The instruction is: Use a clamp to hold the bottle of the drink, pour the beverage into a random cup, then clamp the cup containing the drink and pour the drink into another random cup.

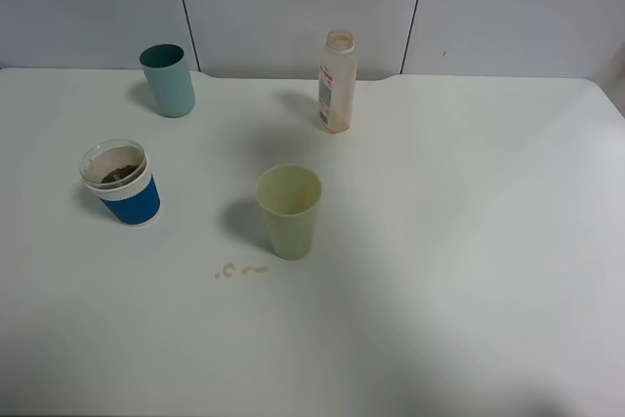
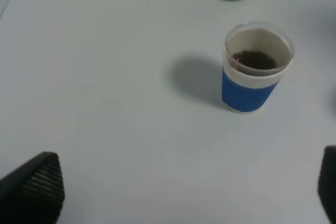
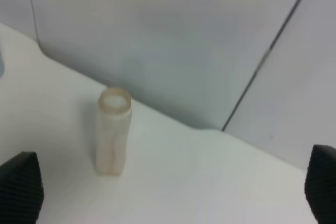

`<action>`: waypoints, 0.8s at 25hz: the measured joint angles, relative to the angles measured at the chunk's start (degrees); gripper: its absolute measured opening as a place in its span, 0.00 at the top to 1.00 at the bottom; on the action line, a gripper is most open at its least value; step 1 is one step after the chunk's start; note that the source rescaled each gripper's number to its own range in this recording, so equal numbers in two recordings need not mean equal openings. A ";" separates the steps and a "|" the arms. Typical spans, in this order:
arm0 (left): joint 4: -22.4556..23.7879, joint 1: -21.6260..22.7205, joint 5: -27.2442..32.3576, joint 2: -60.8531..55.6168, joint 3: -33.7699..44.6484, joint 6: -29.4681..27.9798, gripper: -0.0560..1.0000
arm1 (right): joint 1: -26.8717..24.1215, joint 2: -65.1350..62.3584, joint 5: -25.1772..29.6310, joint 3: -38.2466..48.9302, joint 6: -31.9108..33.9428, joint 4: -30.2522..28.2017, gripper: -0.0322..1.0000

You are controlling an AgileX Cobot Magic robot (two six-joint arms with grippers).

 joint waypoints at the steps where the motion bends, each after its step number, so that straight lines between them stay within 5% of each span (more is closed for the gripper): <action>1: 0.00 0.00 0.00 0.00 0.00 0.00 0.07 | 0.00 -1.77 1.10 0.95 0.38 0.00 0.00; 20: 0.00 0.00 0.00 0.00 0.00 0.00 0.07 | 0.07 -32.01 32.19 13.89 10.66 -3.01 0.00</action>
